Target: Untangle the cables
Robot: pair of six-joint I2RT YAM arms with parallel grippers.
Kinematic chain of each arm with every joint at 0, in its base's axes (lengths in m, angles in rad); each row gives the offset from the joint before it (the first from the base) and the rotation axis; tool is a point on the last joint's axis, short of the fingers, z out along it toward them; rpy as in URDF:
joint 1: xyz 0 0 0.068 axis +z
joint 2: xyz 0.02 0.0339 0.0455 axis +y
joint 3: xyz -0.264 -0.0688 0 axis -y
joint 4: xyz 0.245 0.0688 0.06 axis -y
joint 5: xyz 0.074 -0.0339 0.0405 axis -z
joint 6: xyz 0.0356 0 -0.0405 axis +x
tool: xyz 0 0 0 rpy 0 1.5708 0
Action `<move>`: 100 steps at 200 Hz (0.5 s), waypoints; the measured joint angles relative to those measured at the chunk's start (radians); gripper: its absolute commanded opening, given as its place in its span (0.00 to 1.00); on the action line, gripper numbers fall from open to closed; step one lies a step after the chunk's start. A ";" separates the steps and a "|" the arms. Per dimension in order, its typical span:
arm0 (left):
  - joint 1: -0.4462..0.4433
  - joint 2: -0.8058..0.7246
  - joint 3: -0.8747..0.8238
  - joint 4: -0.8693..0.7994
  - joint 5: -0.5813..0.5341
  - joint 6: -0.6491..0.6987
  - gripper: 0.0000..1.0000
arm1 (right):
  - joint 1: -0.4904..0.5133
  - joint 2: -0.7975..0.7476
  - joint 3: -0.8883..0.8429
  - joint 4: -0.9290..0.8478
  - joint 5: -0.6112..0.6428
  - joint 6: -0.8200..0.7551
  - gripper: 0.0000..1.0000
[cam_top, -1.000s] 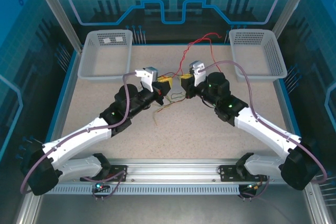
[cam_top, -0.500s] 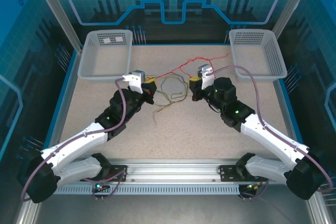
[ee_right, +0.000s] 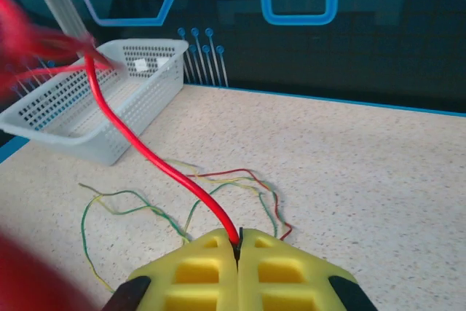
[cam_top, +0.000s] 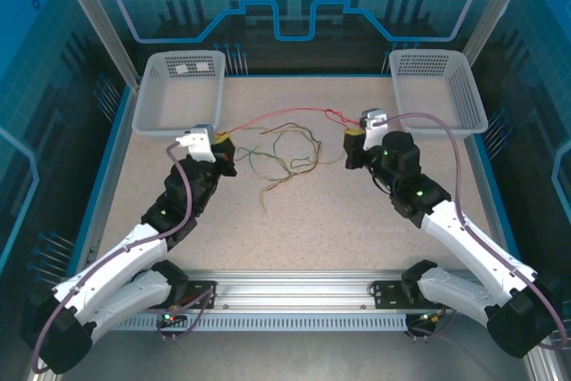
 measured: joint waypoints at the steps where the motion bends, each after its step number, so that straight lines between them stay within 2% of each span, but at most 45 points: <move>1: 0.002 -0.002 0.000 -0.002 -0.002 0.000 0.00 | -0.002 -0.001 0.000 -0.001 0.000 0.000 0.00; 100: 0.113 -0.087 -0.004 -0.101 -0.089 0.026 0.00 | -0.215 -0.111 0.000 -0.139 0.017 0.012 0.00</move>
